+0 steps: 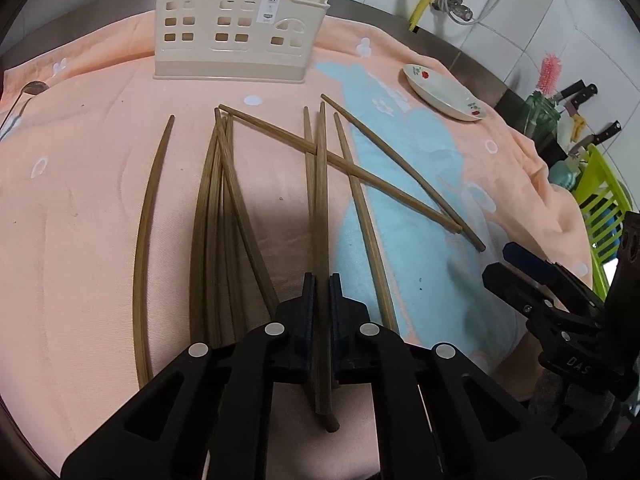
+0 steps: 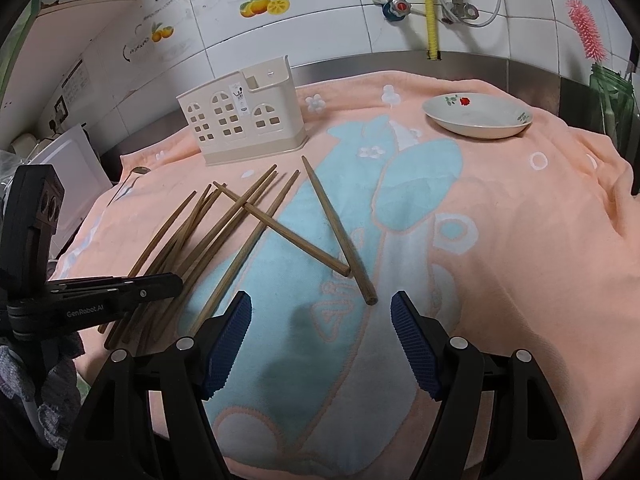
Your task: Organize utensils
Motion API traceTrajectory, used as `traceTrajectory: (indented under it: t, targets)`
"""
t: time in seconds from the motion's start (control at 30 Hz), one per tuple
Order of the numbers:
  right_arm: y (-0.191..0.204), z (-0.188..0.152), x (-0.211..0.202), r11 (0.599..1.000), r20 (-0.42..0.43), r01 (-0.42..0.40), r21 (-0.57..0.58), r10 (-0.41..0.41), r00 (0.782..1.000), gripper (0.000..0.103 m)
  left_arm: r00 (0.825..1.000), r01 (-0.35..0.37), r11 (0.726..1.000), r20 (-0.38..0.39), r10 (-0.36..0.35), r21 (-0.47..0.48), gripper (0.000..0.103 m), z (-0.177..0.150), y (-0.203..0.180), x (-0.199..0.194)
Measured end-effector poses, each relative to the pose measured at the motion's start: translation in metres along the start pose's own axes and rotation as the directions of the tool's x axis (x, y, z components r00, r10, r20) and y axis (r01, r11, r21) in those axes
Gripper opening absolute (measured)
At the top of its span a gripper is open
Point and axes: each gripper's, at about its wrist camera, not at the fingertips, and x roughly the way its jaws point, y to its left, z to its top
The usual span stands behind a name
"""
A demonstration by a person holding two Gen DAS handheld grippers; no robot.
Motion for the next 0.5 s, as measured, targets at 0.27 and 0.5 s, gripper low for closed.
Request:
traceTrajectory:
  t: [0.27,0.5]
  targets:
    - [0.001,0.002,0.001,1.0,0.004,0.008,-0.002,-0.008,1.0,0.07,0.998,-0.033,0.999,0.058,0.031,0.039,0.005,0.002,-0.006,-0.022]
    - [-0.002,0.012,0.006,1.0,0.007,0.007,-0.004,-0.007,1.0,0.062,0.99,-0.037,0.997,0.141,0.026,0.071,0.005,0.018,-0.01,-0.052]
